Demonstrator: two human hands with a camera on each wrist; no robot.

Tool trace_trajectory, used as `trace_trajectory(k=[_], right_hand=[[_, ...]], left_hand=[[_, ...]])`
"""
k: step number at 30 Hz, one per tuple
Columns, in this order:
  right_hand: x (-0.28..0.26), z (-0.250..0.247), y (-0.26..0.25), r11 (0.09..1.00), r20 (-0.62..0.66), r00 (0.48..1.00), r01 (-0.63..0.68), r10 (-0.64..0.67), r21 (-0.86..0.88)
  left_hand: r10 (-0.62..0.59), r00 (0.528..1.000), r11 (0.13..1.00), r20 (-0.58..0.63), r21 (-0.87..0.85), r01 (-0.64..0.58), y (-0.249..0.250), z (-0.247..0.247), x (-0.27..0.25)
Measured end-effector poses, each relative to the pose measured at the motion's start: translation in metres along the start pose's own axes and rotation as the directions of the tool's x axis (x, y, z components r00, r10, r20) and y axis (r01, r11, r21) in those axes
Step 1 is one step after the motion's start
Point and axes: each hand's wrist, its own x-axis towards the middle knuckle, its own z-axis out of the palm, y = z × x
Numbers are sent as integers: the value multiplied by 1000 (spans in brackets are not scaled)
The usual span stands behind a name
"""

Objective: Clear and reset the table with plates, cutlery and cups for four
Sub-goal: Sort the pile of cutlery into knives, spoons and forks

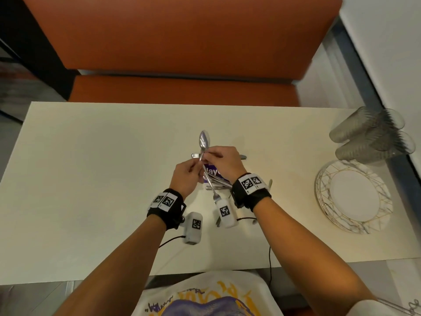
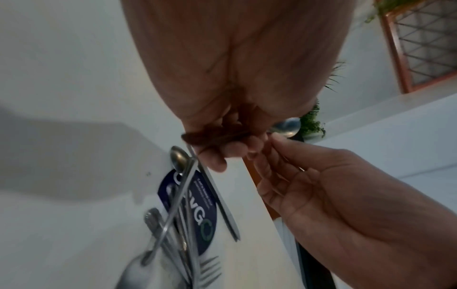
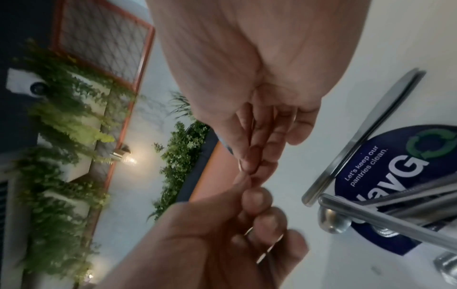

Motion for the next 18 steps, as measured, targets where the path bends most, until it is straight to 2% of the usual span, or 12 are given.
trace_trajectory(k=[2, 6, 11, 18], right_hand=[[4, 5, 6, 998, 2, 1000, -17, 17, -62], [11, 8, 36, 957, -34, 997, -76, 69, -281], [10, 18, 72, 796, 44, 988, -92, 148, -598], [3, 31, 74, 720, 58, 992, -42, 113, -693]], left_hand=[[-13, 999, 999, -33, 45, 15, -11, -11, -1], [-116, 985, 990, -128, 65, 125, -41, -33, -2], [-207, 966, 974, -157, 63, 219, -55, -46, -8], [-239, 957, 967, -165, 45, 249, -61, -51, -7]])
